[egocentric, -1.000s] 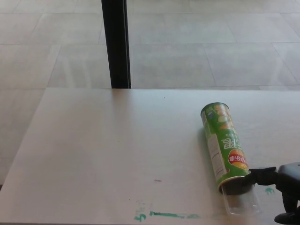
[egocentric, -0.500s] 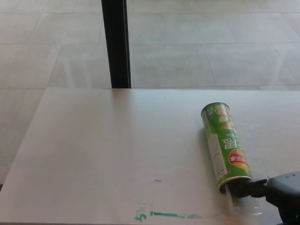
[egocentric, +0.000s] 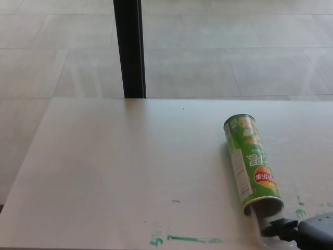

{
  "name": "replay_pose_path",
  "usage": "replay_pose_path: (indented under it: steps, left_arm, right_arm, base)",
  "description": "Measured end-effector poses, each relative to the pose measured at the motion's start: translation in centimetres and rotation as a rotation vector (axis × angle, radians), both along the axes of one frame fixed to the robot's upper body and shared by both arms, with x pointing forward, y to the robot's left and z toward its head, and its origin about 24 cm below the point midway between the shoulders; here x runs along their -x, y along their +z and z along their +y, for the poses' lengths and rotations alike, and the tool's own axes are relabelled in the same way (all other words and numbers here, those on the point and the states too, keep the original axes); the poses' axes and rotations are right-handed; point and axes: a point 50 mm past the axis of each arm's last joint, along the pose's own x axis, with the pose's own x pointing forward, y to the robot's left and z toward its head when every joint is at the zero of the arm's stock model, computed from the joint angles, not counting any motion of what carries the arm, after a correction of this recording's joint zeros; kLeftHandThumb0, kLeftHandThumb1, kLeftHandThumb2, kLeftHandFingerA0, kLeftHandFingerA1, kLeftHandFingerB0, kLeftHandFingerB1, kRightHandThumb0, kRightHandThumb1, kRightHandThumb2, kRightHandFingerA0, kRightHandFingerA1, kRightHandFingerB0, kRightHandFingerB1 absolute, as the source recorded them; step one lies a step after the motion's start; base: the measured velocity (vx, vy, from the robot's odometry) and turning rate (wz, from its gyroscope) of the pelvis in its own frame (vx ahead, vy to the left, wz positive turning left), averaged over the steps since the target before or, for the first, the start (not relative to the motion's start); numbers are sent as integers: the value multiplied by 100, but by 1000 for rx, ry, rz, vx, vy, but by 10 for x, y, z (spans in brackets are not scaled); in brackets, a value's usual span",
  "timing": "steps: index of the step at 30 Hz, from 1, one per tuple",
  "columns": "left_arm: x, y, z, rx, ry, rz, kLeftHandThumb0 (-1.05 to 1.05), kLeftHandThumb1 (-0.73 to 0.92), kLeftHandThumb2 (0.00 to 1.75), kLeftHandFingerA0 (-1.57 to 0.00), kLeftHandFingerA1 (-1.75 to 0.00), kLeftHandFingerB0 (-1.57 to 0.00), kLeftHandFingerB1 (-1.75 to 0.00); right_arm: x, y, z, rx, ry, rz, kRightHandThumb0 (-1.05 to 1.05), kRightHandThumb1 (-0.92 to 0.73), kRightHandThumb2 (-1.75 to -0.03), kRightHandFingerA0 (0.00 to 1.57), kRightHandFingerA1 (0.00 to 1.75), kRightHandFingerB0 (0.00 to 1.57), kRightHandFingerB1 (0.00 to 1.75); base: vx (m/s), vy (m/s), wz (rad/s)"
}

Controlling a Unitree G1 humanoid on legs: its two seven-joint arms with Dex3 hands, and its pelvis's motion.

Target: Use the finger on the right hand of the robot to pull out the chips tray kept inside a container in the middle of the desk

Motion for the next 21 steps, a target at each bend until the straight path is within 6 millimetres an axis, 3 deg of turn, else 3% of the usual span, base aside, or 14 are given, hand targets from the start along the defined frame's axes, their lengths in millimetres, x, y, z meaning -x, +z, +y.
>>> replay_pose_path:
  steps: [2,4,9,12,21]
  left_arm:
    - [0,0,1,0,-2,1,-48,73,62,-56,-63,-60,-60]
    - [0,1,1,-1,-3,2,-48,72,62,-58,-66,-68,-69]
    - [1,1,1,-2,-2,4,-47,73,62,-59,-65,-60,-58]
    - [1,1,1,-2,-1,2,-47,73,61,-56,-63,-60,-59]
    - [0,1,2,0,5,-1,-47,73,61,-56,-64,-60,-60]
  right_arm:
    - [4,-1,-2,7,4,5,-19,-52,-56,92,95,35,42]
    - [7,-1,-3,9,4,9,-15,-52,-55,93,97,35,39]
    - [21,-1,-8,1,2,27,-16,-52,-55,91,94,35,39]
    - [27,0,-10,-6,2,43,-15,-53,-55,90,102,35,38]
    - [42,5,-12,-42,-2,67,-15,-53,-55,90,101,35,39]
  base:
    - [0,0,0]
    - [0,0,0]
    - [0,0,0]
    - [0,0,0]
    - [0,0,0]
